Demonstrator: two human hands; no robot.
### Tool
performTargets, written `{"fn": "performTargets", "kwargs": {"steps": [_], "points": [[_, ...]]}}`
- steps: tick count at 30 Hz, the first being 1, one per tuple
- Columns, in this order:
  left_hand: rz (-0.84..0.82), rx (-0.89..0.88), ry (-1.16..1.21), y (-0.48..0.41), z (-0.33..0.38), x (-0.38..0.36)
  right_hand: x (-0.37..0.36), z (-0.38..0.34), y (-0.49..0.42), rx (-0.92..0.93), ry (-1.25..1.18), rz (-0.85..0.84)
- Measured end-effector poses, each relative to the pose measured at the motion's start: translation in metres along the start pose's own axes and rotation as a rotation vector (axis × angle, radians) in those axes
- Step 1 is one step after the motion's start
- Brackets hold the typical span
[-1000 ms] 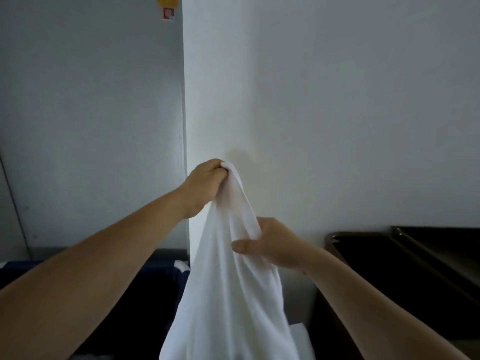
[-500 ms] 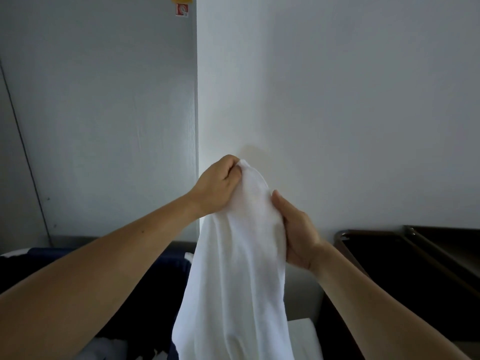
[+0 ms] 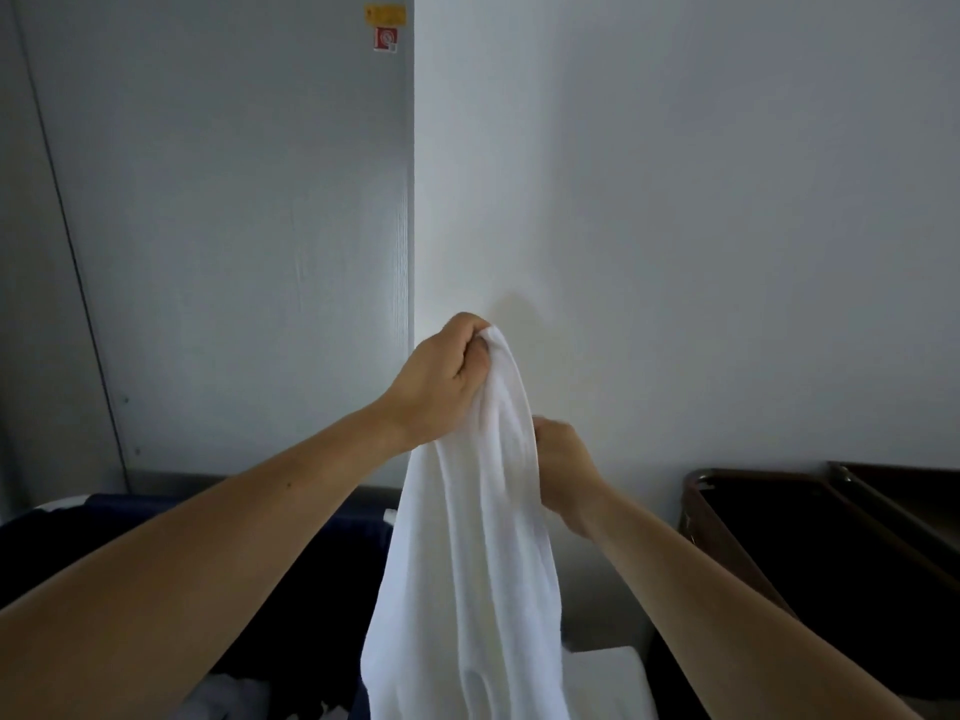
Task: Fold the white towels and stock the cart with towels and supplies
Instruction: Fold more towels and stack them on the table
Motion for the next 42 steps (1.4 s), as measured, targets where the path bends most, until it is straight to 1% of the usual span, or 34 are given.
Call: {"fn": "performTargets", "kwargs": {"steps": [2, 3, 4, 5, 6, 8, 9, 10, 13, 16, 17, 19, 20, 23, 24, 25, 26, 28, 30, 31, 32, 34, 35, 37, 38, 39, 40, 42], "points": [[0.058, -0.014, -0.003, -0.005, 0.008, 0.010, -0.011, 0.028, 0.001, -0.062, 0.082, -0.089], [0.085, -0.021, -0.005, -0.007, 0.011, 0.015, -0.014, 0.039, 0.002, -0.090, 0.094, -0.130], [0.120, -0.023, -0.004, -0.009, 0.013, 0.020, -0.011, 0.045, 0.003, -0.108, 0.083, -0.138], [0.162, -0.016, 0.002, -0.010, 0.012, 0.027, -0.001, 0.046, 0.002, -0.100, 0.060, -0.096], [0.209, -0.001, 0.012, -0.012, 0.010, 0.034, 0.016, 0.042, 0.003, -0.080, 0.001, -0.020], [0.278, 0.031, 0.028, -0.014, 0.004, 0.045, 0.051, 0.032, -0.001, -0.023, -0.240, 0.104], [0.284, 0.036, 0.031, -0.015, 0.002, 0.047, 0.066, 0.023, -0.003, 0.020, -0.347, 0.121], [0.271, 0.034, 0.030, -0.016, 0.002, 0.044, 0.074, 0.013, -0.002, 0.065, -0.394, 0.099], [0.182, -0.024, 0.031, -0.015, 0.013, 0.026, 0.063, -0.009, 0.002, 0.200, -0.326, 0.021], [0.097, -0.107, 0.057, -0.014, 0.030, 0.012, 0.027, -0.004, 0.007, 0.186, -0.321, -0.138], [0.079, -0.119, 0.064, -0.015, 0.033, 0.011, 0.019, -0.004, 0.009, 0.180, -0.332, -0.195], [0.068, -0.120, 0.061, -0.017, 0.034, 0.015, 0.013, -0.005, 0.013, 0.192, -0.355, -0.254], [0.080, -0.115, 0.050, -0.018, 0.032, 0.019, 0.014, -0.003, 0.014, 0.190, -0.369, -0.249], [0.149, -0.086, 0.006, -0.017, 0.020, 0.033, 0.025, 0.014, 0.011, 0.142, -0.354, -0.126], [0.164, -0.072, -0.001, -0.017, 0.016, 0.036, 0.028, 0.020, 0.010, 0.125, -0.336, -0.109], [0.170, -0.056, -0.006, -0.017, 0.012, 0.038, 0.030, 0.025, 0.009, 0.115, -0.327, -0.129], [0.171, -0.040, -0.012, -0.017, 0.008, 0.040, 0.030, 0.027, 0.010, 0.098, -0.335, -0.192], [0.168, -0.016, -0.031, -0.017, 0.001, 0.042, 0.026, 0.022, 0.016, 0.069, -0.376, -0.397], [0.165, -0.008, -0.044, -0.017, -0.003, 0.043, 0.023, 0.010, 0.024, 0.087, -0.375, -0.590], [0.168, -0.007, -0.044, -0.017, -0.004, 0.043, 0.026, 0.006, 0.023, 0.105, -0.384, -0.635], [0.176, -0.005, -0.040, -0.016, -0.005, 0.044, 0.030, 0.003, 0.021, 0.108, -0.401, -0.630], [0.199, -0.009, -0.027, -0.014, -0.006, 0.047, 0.039, 0.005, 0.012, 0.118, -0.398, -0.486], [0.211, -0.015, -0.023, -0.013, -0.005, 0.049, 0.041, 0.012, 0.006, 0.136, -0.337, -0.398], [0.234, -0.027, -0.024, -0.013, -0.004, 0.053, 0.038, 0.027, 0.000, 0.156, -0.124, -0.279], [0.248, -0.025, -0.026, -0.014, -0.005, 0.056, 0.038, 0.031, -0.002, 0.169, -0.065, -0.215], [0.267, -0.014, -0.029, -0.015, -0.007, 0.059, 0.044, 0.032, -0.006, 0.194, -0.064, -0.114], [0.287, 0.004, -0.032, -0.016, -0.010, 0.062, 0.057, 0.030, -0.009, 0.205, -0.113, 0.042], [0.322, 0.040, -0.048, -0.017, -0.016, 0.067, 0.090, 0.026, -0.007, 0.224, -0.196, 0.411]]}}
Point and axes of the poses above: each hand's wrist, its own y-axis away from the middle knuckle, its own x-axis out of the back of the hand, z = x × y, the point moved 8 cm from there along -y, towards the middle knuckle, and after that the axes turned 8 degrees about y, right-handed, at the moved point
